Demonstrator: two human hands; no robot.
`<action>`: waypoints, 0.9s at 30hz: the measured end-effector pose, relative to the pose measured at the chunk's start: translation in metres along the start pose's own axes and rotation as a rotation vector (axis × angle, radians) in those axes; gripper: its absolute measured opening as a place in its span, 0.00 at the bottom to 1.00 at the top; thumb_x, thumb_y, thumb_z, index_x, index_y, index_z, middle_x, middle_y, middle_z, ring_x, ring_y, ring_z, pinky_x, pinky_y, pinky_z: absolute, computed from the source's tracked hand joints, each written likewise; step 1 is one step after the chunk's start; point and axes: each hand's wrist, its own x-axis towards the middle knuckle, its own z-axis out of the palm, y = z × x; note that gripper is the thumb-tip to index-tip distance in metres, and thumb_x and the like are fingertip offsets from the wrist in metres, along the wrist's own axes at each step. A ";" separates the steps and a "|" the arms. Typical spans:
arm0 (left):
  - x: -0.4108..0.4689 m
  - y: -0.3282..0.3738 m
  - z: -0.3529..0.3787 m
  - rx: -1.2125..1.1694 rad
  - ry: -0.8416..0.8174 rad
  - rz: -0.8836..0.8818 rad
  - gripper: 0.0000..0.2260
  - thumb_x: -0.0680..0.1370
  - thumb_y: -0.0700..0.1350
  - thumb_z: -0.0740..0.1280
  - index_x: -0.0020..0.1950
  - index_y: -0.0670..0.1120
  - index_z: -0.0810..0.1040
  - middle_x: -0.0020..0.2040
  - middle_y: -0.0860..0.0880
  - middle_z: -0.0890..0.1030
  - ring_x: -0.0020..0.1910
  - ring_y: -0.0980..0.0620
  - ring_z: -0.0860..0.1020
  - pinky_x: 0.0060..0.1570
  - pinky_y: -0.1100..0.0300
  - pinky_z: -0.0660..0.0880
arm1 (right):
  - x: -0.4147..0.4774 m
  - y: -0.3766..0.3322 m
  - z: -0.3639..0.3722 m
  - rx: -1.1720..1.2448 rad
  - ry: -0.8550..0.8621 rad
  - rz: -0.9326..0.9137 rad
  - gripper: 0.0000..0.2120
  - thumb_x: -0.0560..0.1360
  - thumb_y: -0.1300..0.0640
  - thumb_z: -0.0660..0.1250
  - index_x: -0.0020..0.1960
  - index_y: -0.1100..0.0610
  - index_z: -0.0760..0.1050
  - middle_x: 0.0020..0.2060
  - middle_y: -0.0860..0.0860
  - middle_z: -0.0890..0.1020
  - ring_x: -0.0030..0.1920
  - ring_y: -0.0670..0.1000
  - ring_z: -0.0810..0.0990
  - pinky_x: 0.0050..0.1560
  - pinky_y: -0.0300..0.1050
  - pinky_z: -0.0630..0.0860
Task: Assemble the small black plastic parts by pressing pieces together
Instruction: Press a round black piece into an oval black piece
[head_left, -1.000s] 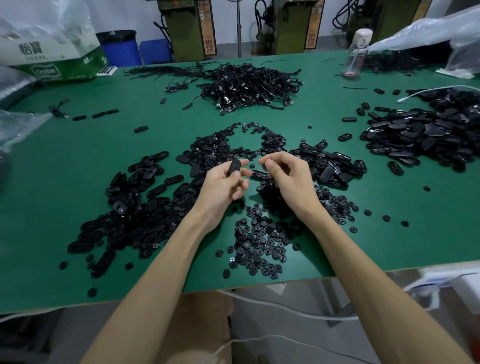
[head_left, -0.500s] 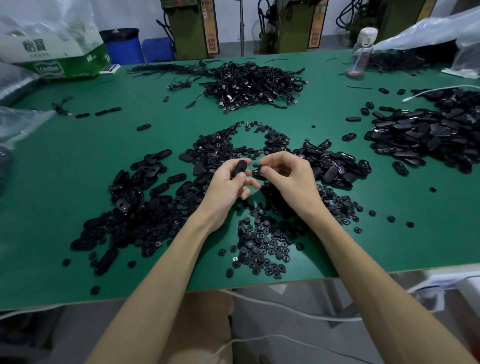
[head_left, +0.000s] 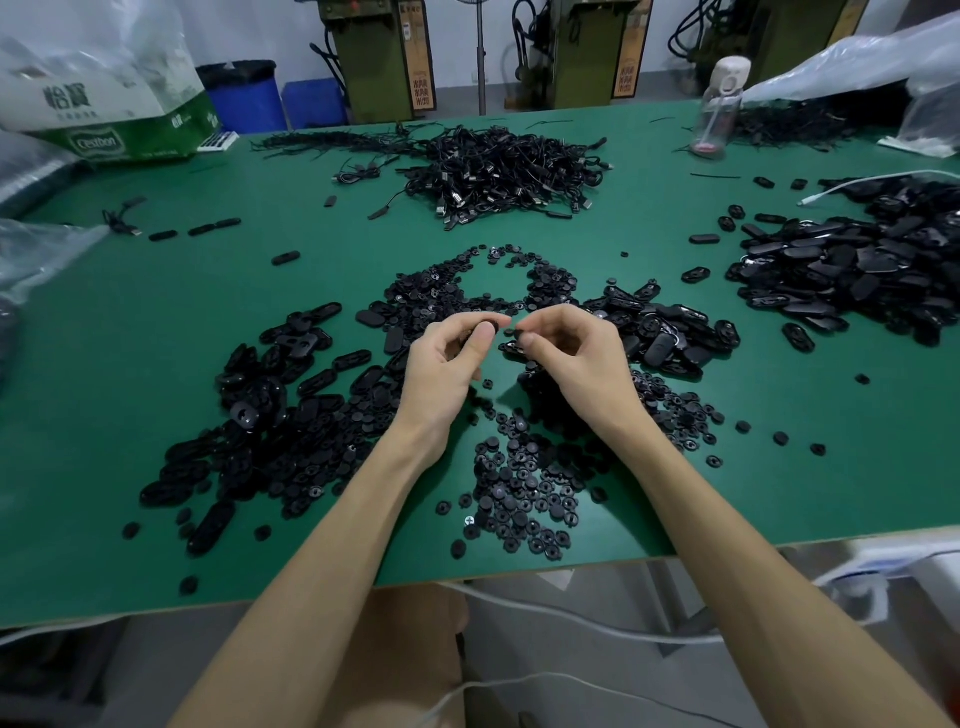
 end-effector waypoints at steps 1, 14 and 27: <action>0.000 0.000 0.000 -0.036 0.019 -0.002 0.08 0.84 0.44 0.67 0.57 0.49 0.85 0.53 0.47 0.83 0.47 0.55 0.75 0.46 0.61 0.76 | 0.000 0.000 0.000 0.008 0.002 0.003 0.04 0.78 0.61 0.73 0.51 0.54 0.83 0.41 0.45 0.85 0.43 0.44 0.83 0.48 0.40 0.79; 0.000 -0.005 0.000 -0.307 0.111 -0.106 0.08 0.80 0.36 0.72 0.58 0.36 0.80 0.52 0.42 0.87 0.52 0.43 0.87 0.47 0.57 0.83 | -0.001 -0.003 -0.002 0.037 0.018 0.010 0.03 0.76 0.60 0.75 0.49 0.55 0.84 0.41 0.49 0.87 0.44 0.49 0.85 0.49 0.45 0.82; -0.002 -0.005 0.004 -0.181 0.026 -0.048 0.05 0.78 0.35 0.74 0.52 0.37 0.81 0.50 0.39 0.85 0.49 0.46 0.86 0.47 0.56 0.83 | -0.005 -0.007 0.002 -0.096 0.012 -0.038 0.03 0.77 0.62 0.74 0.49 0.56 0.84 0.46 0.50 0.85 0.42 0.45 0.80 0.46 0.34 0.74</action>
